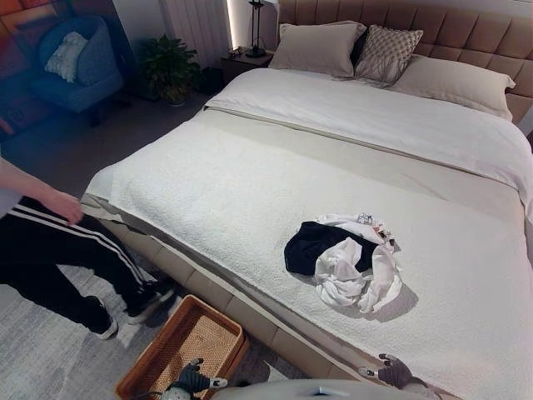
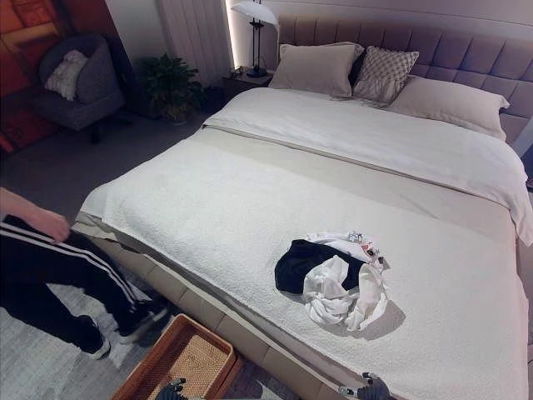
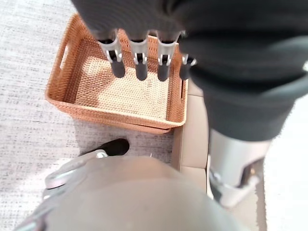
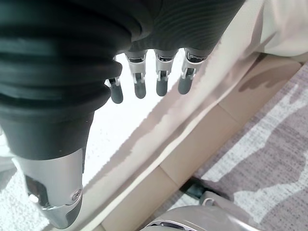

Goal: Pick up clothes into the bucket

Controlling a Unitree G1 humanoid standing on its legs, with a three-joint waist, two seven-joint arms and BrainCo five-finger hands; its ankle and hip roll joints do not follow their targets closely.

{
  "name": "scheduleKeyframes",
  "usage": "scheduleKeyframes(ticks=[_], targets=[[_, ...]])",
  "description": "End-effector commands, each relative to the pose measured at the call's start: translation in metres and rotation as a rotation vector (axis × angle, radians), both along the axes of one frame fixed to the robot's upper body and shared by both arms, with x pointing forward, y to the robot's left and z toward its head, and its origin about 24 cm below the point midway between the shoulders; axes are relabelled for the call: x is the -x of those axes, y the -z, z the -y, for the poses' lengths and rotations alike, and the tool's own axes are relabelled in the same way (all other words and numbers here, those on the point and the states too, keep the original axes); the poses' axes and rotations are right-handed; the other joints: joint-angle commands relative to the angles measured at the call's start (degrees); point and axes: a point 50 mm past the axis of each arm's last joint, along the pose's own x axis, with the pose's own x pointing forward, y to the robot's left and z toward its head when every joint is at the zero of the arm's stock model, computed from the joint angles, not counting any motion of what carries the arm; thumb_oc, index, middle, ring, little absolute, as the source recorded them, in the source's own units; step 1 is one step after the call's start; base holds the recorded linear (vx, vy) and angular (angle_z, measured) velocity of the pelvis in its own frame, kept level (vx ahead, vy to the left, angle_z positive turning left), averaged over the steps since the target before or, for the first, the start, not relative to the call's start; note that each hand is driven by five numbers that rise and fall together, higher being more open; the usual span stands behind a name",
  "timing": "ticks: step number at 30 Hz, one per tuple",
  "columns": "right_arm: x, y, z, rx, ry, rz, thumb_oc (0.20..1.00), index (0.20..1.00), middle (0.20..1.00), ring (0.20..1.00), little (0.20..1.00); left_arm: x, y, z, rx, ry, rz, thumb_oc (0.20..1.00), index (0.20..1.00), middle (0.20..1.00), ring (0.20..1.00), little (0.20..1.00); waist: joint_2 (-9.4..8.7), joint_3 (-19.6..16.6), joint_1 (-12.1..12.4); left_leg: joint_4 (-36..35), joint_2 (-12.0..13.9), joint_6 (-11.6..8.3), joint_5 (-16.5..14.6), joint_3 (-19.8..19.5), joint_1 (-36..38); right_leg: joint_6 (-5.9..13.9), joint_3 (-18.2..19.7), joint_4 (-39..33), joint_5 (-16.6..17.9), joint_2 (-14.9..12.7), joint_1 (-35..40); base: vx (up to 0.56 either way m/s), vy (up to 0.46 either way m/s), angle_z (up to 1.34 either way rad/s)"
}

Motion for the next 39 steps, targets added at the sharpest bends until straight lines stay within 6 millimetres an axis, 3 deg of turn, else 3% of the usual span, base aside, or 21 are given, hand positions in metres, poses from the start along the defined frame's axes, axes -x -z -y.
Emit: scheduleKeyframes(ticks=[1,11,14,20,22,23,25,26,31,36,39], targets=[[-0.017,-0.003,-0.003,0.027,-0.076,0.019,1.0,1.0,1.0,1.0,1.0,-0.011,-0.001,0.008,0.012,0.065,0.018,1.0,1.0,1.0,1.0,1.0,-3.34,-0.1,-0.7,-0.3,-2.3,1.12,0.7,0.5,-2.3,3.3,1.4,1.8,0.4,-2.9,-1.1,0.0,0.0,0.0],[-0.023,-0.004,-0.002,0.036,-0.081,0.036,1.0,1.0,1.0,1.0,1.0,-0.011,-0.001,0.006,-0.002,0.044,0.016,1.0,1.0,1.0,1.0,1.0,-3.55,0.7,-0.5,0.0,-2.5,1.17,0.8,0.2,-3.1,3.31,1.2,2.1,0.4,-2.9,-1.9,0.0,0.0,0.0],[-0.034,-0.009,0.0,0.043,-0.054,0.088,1.0,1.0,1.0,1.0,1.0,-0.01,-0.001,0.005,-0.009,0.043,0.015,1.0,1.0,1.0,1.0,1.0,-3.57,1.3,-0.4,0.1,-2.5,1.19,1.0,0.2,-3.6,3.36,1.0,2.3,0.5,-2.9,-2.5,0.0,0.0,0.0],[-0.088,-0.039,0.011,0.093,-0.02,0.33,1.0,1.0,1.0,1.0,1.0,-0.019,-0.004,0.001,-0.036,0.031,0.056,1.0,1.0,1.0,1.0,1.0,-3.29,3.2,-0.2,0.6,-2.8,1.39,1.7,-0.1,-6.4,3.45,0.9,3.4,0.8,-3.2,-5.5,-0.04,0.01,0.0],[-0.121,-0.065,0.015,0.128,-0.016,0.497,1.0,1.0,1.0,1.0,1.0,-0.021,-0.004,-0.002,-0.07,0.025,0.049,1.0,1.0,1.0,1.0,1.0,-3.36,4.1,-0.4,0.4,-2.8,1.51,2.1,-0.3,-7.7,3.48,0.8,4.2,0.8,-3.3,-7.1,-0.04,0.012,0.01],[-0.121,-0.065,0.015,0.128,-0.016,0.497,1.0,1.0,1.0,1.0,1.0,-0.021,-0.004,-0.002,-0.07,0.025,0.05,1.0,1.0,1.0,1.0,1.0,-3.35,4.1,-0.3,0.4,-2.8,1.51,2.2,-0.3,-7.7,3.48,0.8,4.2,0.8,-3.3,-7.1,-0.06,0.02,0.04],[-0.148,-0.087,0.022,0.18,0.0,0.601,1.0,1.0,1.0,1.0,1.0,-0.031,-0.007,-0.002,-0.087,0.022,0.079,1.0,1.0,1.0,1.0,1.0,-3.29,5.7,-0.2,1.2,-3.2,1.78,2.2,-0.4,-9.8,3.44,1.0,5.2,0.9,-3.6,-9.3,-0.07,0.023,0.02],[-0.148,-0.087,0.022,0.18,0.0,0.602,1.0,1.0,1.0,1.0,1.0,-0.032,-0.007,-0.002,-0.087,0.022,0.08,1.0,1.0,1.0,1.0,1.0,-3.28,5.7,-0.2,1.3,-3.2,1.78,2.2,-0.4,-9.9,3.44,1.0,5.3,0.9,-3.6,-9.4,-0.06,0.013,-0.02],[-0.192,-0.128,0.037,0.318,0.024,0.733,1.0,1.0,1.0,1.0,1.0,-0.053,-0.014,-0.001,-0.107,-0.004,0.17,1.0,1.0,1.0,1.0,1.0,-2.98,9.6,1.0,3.7,-3.9,2.0,2.7,-1.0,-15.0,3.38,1.0,6.6,1.8,-4.1,-13.9,-0.07,0.014,0.04],[-0.214,-0.147,0.04,0.385,0.032,0.756,1.0,1.0,1.0,1.0,1.0,-0.068,-0.02,0.003,-0.111,-0.012,0.235,1.0,1.0,1.0,1.0,1.0,-2.74,12.4,1.9,3.4,-3.8,1.85,4.4,-1.9,-18.5,3.46,0.9,6.6,3.1,-4.1,-17.5,-0.06,0.006,0.03],[-0.22,-0.146,0.038,0.398,0.034,0.716,1.0,1.0,1.0,1.0,1.0,-0.076,-0.023,0.006,-0.113,-0.001,0.261,1.0,1.0,1.0,1.0,1.0,-2.7,14.0,2.3,3.0,-3.6,1.72,5.4,-2.2,-20.7,3.53,0.9,6.2,4.2,-4.1,-19.7,-0.06,0.001,0.02]])
